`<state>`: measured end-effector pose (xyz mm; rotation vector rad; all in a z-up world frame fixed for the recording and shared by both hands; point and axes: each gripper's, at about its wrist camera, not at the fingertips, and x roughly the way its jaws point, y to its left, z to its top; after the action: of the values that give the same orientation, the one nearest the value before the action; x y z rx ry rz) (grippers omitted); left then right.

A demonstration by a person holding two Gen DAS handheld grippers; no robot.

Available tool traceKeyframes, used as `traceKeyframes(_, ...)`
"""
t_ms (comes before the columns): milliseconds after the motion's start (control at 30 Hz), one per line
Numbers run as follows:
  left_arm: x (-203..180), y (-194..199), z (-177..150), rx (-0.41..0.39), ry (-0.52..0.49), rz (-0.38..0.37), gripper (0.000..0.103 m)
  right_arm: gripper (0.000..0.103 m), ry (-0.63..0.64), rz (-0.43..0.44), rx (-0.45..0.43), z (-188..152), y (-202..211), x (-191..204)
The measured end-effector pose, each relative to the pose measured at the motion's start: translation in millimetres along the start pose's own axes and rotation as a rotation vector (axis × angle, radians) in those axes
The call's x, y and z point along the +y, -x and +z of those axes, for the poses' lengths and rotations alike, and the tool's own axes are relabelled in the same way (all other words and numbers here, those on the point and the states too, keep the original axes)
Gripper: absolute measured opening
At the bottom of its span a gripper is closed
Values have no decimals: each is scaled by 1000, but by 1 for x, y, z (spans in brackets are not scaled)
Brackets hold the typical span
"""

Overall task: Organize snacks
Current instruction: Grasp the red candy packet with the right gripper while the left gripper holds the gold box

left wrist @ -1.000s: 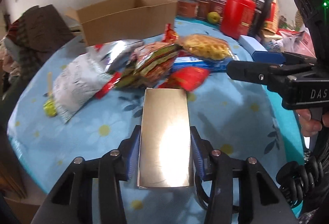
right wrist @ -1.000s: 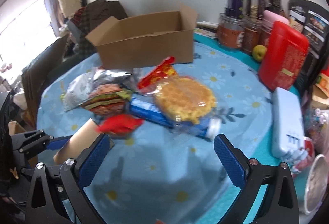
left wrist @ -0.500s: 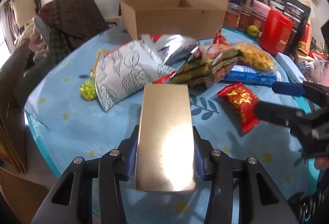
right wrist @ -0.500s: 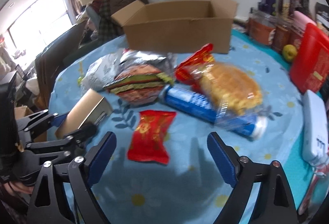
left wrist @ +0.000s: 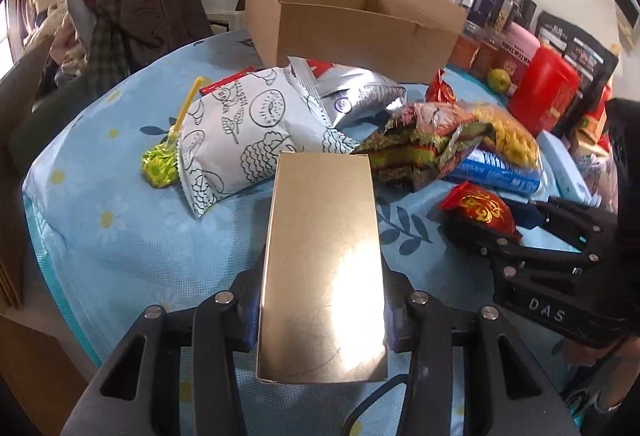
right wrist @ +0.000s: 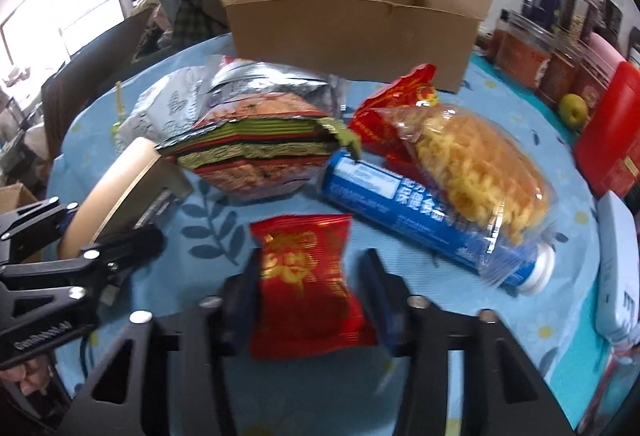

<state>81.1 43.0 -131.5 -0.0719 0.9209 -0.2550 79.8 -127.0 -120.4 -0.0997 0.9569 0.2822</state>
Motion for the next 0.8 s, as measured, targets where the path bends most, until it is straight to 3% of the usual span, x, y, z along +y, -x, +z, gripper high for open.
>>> traceKeyframes(333,-10,23,-18,-20,-20,-8,44,40,-29,32,43,-2,7,-10)
traceKeyframes(533,-16,49,-25,-62,-27,-23,44,40,-5,58,-11,-3,33,3)
traceKeyframes(800,-17,75,-25,-115,-72,-26,44,40,-64,58,-81,-16,63,18)
